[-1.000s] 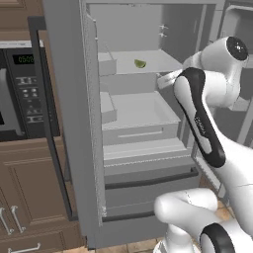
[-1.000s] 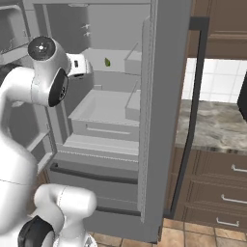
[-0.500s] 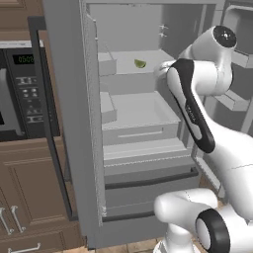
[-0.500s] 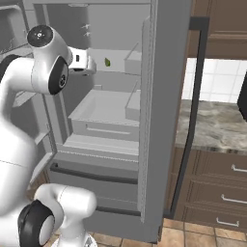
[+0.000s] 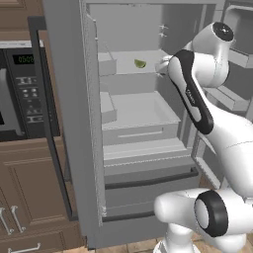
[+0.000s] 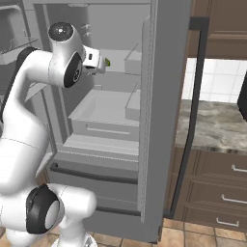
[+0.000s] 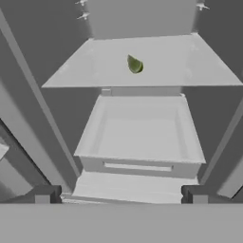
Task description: There is a bowl on the dining counter. Grab a lemon wedge from the fridge and place it in the bowl. Then get the liquor bottle and glass cup from the cabinet and place them next to the bowl.
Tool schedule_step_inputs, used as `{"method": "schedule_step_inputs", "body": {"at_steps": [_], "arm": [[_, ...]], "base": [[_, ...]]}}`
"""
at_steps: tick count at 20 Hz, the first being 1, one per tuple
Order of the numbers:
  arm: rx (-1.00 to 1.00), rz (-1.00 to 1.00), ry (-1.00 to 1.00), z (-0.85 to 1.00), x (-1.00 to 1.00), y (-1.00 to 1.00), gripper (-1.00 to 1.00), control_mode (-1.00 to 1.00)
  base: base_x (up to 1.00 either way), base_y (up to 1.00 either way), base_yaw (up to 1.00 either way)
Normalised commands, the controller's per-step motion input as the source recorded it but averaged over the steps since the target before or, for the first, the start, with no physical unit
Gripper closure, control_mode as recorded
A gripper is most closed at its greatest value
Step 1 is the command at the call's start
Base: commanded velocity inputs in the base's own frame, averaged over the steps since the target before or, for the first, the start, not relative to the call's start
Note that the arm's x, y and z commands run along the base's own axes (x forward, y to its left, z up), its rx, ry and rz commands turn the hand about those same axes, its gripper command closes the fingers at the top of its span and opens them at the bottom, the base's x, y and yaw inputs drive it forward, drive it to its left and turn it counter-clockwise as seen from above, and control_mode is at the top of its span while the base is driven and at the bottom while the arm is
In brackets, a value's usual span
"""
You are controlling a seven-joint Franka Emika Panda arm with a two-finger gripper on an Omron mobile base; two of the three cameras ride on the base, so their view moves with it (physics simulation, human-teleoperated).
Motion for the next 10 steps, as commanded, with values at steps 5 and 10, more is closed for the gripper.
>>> {"method": "schedule_step_inputs", "body": {"at_steps": [5, 10], "arm": [[0.0, 0.0, 0.03, -0.01, 0.11, 0.0, -1.0, 1.0], [0.0, 0.0, 0.0, 0.0, 0.0, 0.0, -1.0, 1.0]], "base": [[0.25, 0.0, 0.0], [0.54, 0.0, 0.0]]}}
